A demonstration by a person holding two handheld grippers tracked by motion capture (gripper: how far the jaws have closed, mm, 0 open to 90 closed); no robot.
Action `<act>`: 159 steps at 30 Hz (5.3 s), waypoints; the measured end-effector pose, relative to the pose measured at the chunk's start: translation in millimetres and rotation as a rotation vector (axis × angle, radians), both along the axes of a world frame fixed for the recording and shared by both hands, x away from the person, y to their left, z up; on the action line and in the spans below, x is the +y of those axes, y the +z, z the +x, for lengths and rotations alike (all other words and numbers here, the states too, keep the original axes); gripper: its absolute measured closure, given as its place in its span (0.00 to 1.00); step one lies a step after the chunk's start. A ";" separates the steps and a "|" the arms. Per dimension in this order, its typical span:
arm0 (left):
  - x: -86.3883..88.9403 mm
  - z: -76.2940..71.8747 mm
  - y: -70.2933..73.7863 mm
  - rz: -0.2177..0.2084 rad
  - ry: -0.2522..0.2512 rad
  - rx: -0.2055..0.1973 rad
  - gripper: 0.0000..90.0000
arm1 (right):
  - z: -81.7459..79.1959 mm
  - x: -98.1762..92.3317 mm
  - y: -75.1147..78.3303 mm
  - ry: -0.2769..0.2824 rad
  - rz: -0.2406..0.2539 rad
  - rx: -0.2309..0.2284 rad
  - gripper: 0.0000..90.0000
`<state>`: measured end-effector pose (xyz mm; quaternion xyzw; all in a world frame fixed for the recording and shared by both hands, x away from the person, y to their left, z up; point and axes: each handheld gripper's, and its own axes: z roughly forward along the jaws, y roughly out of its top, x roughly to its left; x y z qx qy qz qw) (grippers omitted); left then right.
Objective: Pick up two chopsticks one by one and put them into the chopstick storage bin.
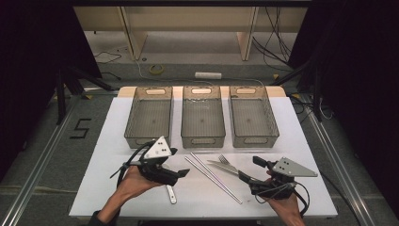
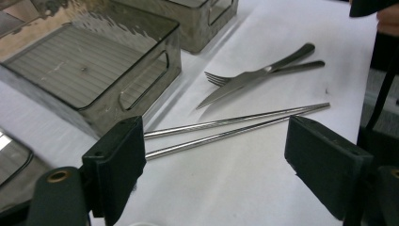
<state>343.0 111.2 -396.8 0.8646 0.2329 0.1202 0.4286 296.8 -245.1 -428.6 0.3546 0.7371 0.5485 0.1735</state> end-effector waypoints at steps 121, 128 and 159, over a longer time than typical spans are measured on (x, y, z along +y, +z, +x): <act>-102.3 26.1 -61.4 0.696 -0.584 0.093 0.94 | 6.9 1.3 -8.0 0.017 -0.066 0.066 0.28; -102.8 23.9 -60.9 0.699 -0.575 0.077 0.94 | 7.1 1.2 -7.9 0.017 -0.065 0.066 0.28; -85.8 12.8 -10.1 0.555 -0.499 0.037 0.95 | 5.7 -9.3 -1.9 -0.020 -0.009 0.019 0.28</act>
